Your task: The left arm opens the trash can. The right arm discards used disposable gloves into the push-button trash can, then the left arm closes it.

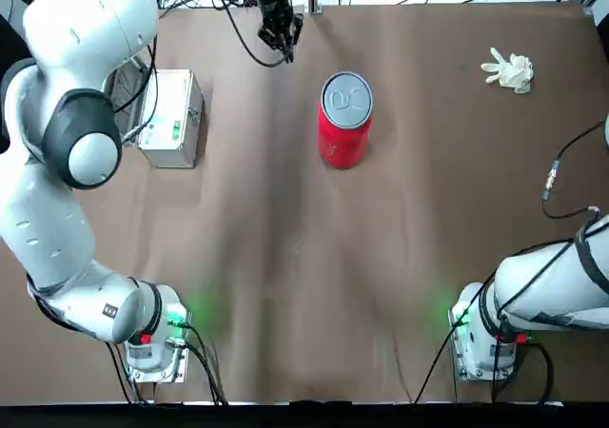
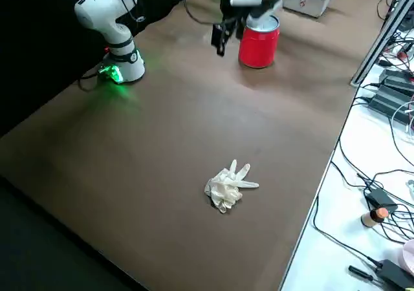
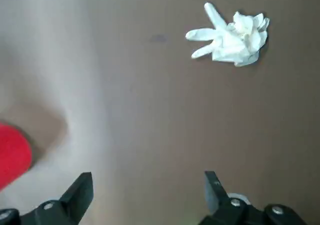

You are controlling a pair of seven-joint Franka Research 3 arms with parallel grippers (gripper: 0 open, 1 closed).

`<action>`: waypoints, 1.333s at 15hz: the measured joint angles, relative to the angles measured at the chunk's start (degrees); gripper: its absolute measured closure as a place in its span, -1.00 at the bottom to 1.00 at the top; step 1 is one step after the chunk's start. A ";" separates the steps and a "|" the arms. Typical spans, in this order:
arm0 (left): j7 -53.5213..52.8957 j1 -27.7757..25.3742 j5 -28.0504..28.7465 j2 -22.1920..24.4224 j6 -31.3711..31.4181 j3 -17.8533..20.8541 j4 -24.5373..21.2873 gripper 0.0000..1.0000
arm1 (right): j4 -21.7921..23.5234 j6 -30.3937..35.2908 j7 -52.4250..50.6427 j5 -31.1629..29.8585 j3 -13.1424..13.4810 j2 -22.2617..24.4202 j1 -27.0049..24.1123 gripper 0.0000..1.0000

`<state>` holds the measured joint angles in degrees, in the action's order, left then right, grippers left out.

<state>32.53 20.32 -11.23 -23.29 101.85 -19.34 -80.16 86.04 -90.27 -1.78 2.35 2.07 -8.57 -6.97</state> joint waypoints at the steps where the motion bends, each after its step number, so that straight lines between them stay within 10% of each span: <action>1: 1.86 1.11 0.00 -0.03 1.48 0.00 0.05 0.83 | 0.09 -2.17 0.00 -0.01 0.04 -1.62 -0.87 -0.96; 16: 12.31 15.62 5.76 -11.27 36.51 1.02 0.06 0.98 | 0.13 -50.19 -0.27 -6.19 0.30 -30.36 -10.32 -0.96; 20: 12.31 18.80 6.11 -12.96 40.13 3.58 0.11 0.98 | -0.17 -52.78 -0.27 -6.19 0.30 -34.41 -11.08 -0.96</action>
<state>44.84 39.11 -5.12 -36.25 141.99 -15.76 -80.04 85.87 -143.05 -2.06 -3.84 2.37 -42.98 -18.05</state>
